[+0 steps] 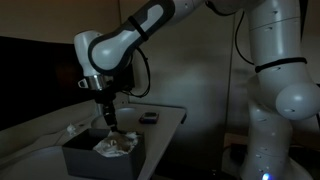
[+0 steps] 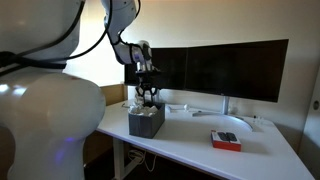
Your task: Put the shirts inside the basket
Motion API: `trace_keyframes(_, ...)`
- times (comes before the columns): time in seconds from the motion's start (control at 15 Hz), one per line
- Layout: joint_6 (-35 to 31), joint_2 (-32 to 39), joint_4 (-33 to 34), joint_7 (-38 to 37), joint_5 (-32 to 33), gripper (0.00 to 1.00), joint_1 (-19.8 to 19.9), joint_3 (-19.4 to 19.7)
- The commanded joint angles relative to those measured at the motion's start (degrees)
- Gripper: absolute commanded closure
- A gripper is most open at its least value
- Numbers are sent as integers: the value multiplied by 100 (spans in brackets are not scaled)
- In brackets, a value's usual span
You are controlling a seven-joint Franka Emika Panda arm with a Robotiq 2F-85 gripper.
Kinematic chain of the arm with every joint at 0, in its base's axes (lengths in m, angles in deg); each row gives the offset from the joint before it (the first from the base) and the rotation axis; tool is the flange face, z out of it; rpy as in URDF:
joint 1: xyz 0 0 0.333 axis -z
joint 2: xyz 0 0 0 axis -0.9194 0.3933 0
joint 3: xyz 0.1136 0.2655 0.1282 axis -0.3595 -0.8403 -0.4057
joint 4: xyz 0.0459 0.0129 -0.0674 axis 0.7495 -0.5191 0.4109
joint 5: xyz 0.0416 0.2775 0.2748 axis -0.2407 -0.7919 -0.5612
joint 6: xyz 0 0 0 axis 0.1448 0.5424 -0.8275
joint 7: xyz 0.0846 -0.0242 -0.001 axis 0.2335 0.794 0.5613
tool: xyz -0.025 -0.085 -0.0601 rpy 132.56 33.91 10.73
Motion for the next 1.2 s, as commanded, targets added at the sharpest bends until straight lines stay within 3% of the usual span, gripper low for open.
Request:
trace_keyframes(0.0, 67, -529, -146, 118, 222, 21, -1, -91)
trace_keyframes(0.27, 247, -1008, -98, 170, 225, 0, 5, -121)
trace_keyframes(0.73, 781, -1634, 89, 312, 183, 0, -51, -146)
trace_keyframes(1.13, 698, -1571, 125, 148, 163, 0, -59, -150)
